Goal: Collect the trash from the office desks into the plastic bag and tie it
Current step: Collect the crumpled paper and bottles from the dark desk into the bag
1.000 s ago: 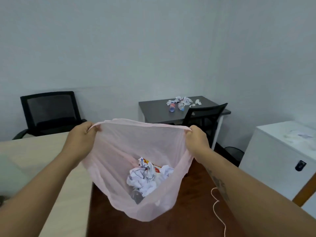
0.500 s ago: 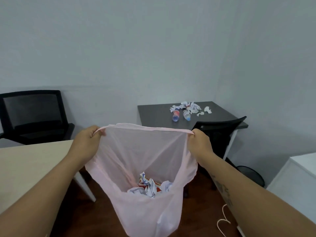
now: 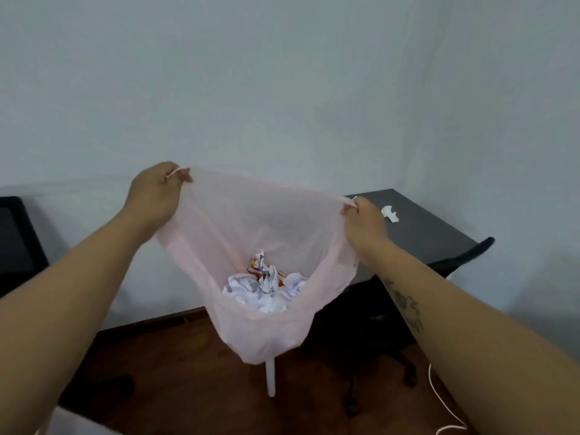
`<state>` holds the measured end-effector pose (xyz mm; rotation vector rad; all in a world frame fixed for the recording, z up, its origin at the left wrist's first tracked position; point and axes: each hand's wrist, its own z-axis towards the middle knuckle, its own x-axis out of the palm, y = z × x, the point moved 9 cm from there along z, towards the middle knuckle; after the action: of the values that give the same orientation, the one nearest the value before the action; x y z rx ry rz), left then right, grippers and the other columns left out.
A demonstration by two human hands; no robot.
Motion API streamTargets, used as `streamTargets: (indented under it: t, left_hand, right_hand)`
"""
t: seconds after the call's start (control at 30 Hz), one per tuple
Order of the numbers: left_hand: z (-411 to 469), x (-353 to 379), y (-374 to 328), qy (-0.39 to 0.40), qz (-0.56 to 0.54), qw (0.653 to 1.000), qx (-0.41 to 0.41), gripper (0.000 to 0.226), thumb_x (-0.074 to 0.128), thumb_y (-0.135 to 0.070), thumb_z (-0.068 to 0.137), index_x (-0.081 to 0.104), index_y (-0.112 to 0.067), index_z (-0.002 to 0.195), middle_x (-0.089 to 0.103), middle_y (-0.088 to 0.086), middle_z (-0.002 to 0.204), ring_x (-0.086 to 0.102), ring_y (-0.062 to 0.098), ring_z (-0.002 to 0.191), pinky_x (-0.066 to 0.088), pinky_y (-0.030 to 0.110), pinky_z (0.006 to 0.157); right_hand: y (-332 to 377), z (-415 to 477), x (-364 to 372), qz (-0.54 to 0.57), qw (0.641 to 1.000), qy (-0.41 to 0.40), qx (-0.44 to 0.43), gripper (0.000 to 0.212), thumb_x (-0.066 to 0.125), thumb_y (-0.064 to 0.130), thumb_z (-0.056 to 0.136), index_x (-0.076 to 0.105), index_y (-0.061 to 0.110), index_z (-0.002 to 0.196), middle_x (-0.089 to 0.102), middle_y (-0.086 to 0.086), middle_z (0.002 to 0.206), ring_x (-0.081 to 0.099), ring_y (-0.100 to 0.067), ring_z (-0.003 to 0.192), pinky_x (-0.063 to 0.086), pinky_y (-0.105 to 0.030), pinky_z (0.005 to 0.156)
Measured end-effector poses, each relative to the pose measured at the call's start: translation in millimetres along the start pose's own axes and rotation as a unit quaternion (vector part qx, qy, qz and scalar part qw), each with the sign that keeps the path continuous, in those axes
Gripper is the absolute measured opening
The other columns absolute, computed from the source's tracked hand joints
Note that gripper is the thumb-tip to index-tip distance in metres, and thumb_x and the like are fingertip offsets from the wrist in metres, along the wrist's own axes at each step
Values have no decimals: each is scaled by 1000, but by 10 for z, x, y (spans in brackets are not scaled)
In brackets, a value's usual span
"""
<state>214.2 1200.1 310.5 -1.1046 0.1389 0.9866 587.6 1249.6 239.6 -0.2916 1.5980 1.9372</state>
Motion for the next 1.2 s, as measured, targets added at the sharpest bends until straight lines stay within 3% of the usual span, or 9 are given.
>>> streamTargets:
  t: [0.13,0.37,0.53,0.63,0.77,0.9,0.97,1.07,1.2]
  left_hand:
    - [815,518,47,-27,-30,999,-9,26,48,-30,102,71,-17,100,61,0,99,52,19,89,34,24,69]
    - [1601,1552,474,-27,-48,997,-62,25,46,-25,101,69,-16,100,62,1,95,52,19,82,39,17,60]
    - [1931,2201,841,4,-90,991,-99,24,48,-26,100,70,-17,99,67,0,93,57,17,81,43,21,65]
    - [2064,2573,999,35,-118,986,-115,24,46,-26,100,69,-21,97,66,-8,90,56,5,75,43,21,64]
    - [2124,3011,1214,82,-143,977,-137,29,41,-26,102,70,-24,102,64,-9,98,56,10,85,42,19,70]
    - [2059,3452,1391,150,-160,963,-156,29,39,-35,104,66,-25,100,64,-10,93,59,12,89,46,29,72]
    - [2061,3590,1480,159,-168,957,-175,32,38,-41,104,66,-27,106,66,-6,98,61,17,93,49,35,77]
    - [2023,3785,1599,179,-182,942,-219,34,38,-49,103,66,-35,117,66,2,108,62,26,99,53,41,82]
    - [2004,3990,1579,201,-187,934,-231,27,39,-52,101,65,-51,97,68,0,101,68,35,92,57,56,83]
  right_hand:
    - [-77,955,410,44,999,-16,-13,27,32,9,95,58,3,96,56,-4,86,51,-25,79,40,-36,70]
    - [-601,2179,1273,46,998,40,19,22,34,11,97,55,9,91,54,0,82,48,-20,72,35,-30,60]
    - [-1034,2537,1721,43,996,48,61,20,37,12,97,54,5,90,58,-5,84,51,-26,77,37,-34,66]
    - [-1303,2621,1933,55,993,41,92,25,39,14,99,44,16,75,51,-1,74,45,-19,66,34,-31,56]
    - [-1674,2583,2167,10,990,49,132,29,39,22,102,39,21,73,51,0,72,46,-17,65,33,-28,54]
    - [-1952,2608,2280,13,984,55,169,31,43,26,102,40,25,70,52,3,73,50,-20,72,37,-31,60]
    - [-2087,2599,2307,47,976,81,198,24,52,38,97,53,20,81,58,0,81,54,-18,77,43,-32,68]
    - [-2309,2629,2304,133,953,111,249,40,60,57,87,66,20,102,69,0,98,65,-14,87,51,-27,72]
    - [-2659,2841,2220,168,930,47,325,42,48,52,96,66,14,102,69,-8,98,64,-23,86,50,-34,72]
